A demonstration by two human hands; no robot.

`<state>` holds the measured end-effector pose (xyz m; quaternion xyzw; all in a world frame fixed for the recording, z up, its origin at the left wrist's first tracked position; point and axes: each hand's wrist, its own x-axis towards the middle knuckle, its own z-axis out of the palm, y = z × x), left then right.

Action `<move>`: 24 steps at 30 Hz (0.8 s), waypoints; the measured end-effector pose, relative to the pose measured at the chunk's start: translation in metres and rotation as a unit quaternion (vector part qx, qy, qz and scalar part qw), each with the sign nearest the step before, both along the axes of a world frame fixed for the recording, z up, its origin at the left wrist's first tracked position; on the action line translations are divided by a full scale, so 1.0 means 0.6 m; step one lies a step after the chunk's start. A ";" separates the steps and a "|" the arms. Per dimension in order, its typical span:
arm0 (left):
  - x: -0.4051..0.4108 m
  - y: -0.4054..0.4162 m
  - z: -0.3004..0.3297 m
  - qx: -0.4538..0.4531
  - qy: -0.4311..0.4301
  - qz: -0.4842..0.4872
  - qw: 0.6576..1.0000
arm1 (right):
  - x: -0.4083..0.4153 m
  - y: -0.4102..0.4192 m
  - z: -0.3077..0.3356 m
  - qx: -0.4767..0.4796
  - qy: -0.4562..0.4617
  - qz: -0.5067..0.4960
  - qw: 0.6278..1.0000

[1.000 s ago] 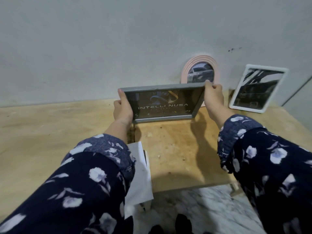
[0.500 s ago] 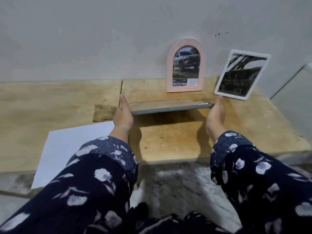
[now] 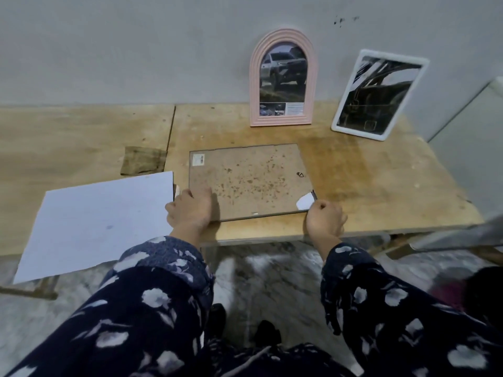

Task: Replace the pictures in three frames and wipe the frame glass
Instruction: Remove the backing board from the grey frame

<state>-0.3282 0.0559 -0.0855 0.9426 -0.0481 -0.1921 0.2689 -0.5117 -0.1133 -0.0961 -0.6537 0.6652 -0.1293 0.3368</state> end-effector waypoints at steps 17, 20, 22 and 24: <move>-0.117 -0.221 -0.002 0.180 -0.042 -0.367 0.912 | -0.006 -0.092 -0.022 0.034 -0.034 0.162 0.986; -0.119 -0.230 0.002 0.206 -0.063 -0.362 0.907 | -0.005 -0.099 -0.018 0.051 -0.038 0.159 0.985; -0.121 -0.237 0.007 0.219 -0.068 -0.367 0.901 | -0.005 -0.102 -0.018 0.057 -0.039 0.162 0.984; -0.122 -0.240 0.012 0.223 -0.057 -0.375 0.898 | -0.008 -0.106 -0.021 0.057 -0.045 0.164 0.984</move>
